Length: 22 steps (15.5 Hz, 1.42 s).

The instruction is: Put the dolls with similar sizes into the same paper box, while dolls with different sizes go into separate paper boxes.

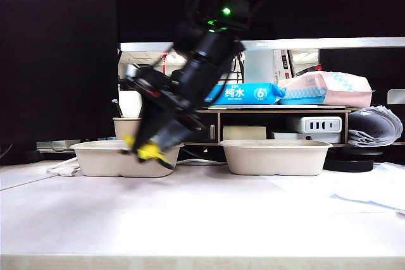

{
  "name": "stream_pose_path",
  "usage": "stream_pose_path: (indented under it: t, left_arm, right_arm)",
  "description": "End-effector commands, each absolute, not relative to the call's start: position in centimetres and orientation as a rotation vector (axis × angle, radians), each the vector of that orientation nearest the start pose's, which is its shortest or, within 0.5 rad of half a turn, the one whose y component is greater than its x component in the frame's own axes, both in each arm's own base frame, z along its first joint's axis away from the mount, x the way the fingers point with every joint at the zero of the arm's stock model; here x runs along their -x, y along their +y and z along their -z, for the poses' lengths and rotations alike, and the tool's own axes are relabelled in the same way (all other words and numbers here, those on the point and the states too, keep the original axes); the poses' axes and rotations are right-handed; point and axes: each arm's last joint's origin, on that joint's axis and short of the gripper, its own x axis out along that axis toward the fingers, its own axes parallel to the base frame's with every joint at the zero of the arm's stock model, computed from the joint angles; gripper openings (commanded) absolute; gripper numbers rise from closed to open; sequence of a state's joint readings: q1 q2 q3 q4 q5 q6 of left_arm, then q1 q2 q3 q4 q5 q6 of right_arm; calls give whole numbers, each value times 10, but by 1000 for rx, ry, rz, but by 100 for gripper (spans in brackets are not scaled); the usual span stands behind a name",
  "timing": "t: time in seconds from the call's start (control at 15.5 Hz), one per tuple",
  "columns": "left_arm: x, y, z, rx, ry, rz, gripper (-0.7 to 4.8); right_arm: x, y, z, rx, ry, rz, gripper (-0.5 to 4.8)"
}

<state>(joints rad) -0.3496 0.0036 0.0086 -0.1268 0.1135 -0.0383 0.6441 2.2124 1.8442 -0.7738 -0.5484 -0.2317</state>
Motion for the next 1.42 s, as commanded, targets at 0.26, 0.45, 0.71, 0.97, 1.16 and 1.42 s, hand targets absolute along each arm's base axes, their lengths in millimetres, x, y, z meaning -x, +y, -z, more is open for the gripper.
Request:
stream_pose_path:
  t: [0.26,0.45,0.71,0.97,1.16,1.42]
  left_arm:
    - [-90,-34,-155,25,121,439,-5]
    - [-90,-34,-155,25,121,439,-5]
    - [-90,-34,-155,25,121,436,-5]
    - [-91,-32,-155,26,121,417,-5]
    - [-92,-29,-155,28,120,387,-5]
    - [-94,-22,-155,32,119,310,-5]
  right_arm:
    - [-381,311,-228,163,779,-1153,168]
    - [-388,314,-232,187,678,-1086,169]
    - [-394,315,-235,220,608,-983,170]
    - [-396,313,-234,241,605,-922,171]
    - [-397,313,-235,239,591,-921,196]
    - [-398,312,-236,253,579,-869,265]
